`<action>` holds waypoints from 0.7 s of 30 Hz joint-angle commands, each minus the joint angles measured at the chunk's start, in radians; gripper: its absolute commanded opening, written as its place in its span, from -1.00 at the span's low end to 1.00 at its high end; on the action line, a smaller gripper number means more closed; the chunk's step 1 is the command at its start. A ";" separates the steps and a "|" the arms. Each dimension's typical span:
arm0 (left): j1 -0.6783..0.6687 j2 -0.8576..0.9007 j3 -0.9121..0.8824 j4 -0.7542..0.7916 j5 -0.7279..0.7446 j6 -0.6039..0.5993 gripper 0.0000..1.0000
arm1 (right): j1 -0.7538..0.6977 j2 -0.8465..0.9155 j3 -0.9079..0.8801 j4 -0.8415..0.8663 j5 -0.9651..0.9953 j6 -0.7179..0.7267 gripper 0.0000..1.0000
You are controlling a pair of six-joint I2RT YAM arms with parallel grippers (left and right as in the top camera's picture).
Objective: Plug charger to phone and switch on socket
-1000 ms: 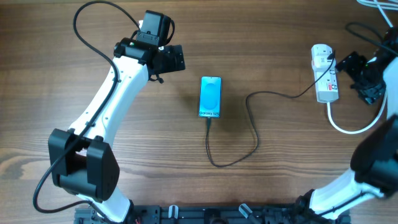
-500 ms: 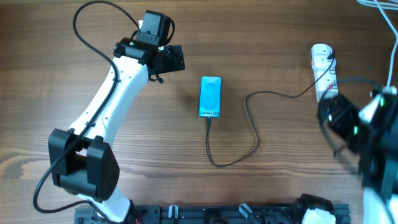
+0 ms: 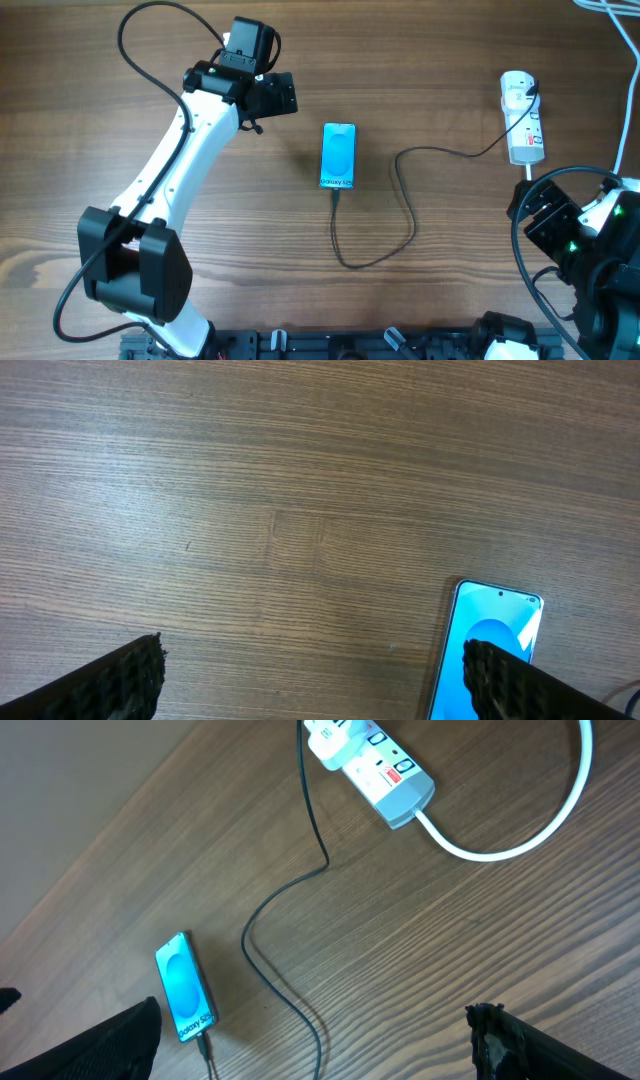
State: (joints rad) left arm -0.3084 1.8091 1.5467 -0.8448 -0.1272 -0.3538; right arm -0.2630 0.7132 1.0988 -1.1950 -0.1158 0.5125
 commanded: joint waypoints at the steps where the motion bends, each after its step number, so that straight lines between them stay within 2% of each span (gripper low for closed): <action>1: -0.001 0.007 -0.002 0.002 -0.013 0.005 1.00 | 0.005 0.001 -0.013 -0.003 -0.004 0.011 1.00; 4: -0.001 0.007 -0.002 0.002 -0.013 0.005 1.00 | 0.028 -0.003 -0.013 0.004 0.012 -0.008 1.00; 7: -0.001 0.007 -0.002 0.002 -0.013 0.005 1.00 | 0.151 -0.087 -0.020 0.077 0.048 -0.246 1.00; 8: -0.001 0.007 -0.002 0.002 -0.013 0.005 1.00 | 0.201 -0.149 -0.041 0.124 0.048 -0.325 1.00; 10: -0.001 0.007 -0.002 0.002 -0.013 0.005 1.00 | 0.234 -0.280 -0.088 0.108 0.048 -0.418 1.00; 13: -0.001 0.007 -0.002 0.002 -0.013 0.005 1.00 | 0.245 -0.372 -0.132 0.110 0.048 -0.393 1.00; 17: -0.001 0.007 -0.002 0.002 -0.013 0.005 1.00 | 0.303 -0.487 -0.256 0.256 0.035 -0.546 1.00; 21: -0.001 0.007 -0.002 0.002 -0.013 0.005 1.00 | 0.321 -0.630 -0.482 0.472 -0.014 -0.565 1.00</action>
State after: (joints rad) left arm -0.3084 1.8091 1.5463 -0.8448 -0.1307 -0.3538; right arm 0.0517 0.1520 0.7170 -0.7975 -0.0875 -0.0139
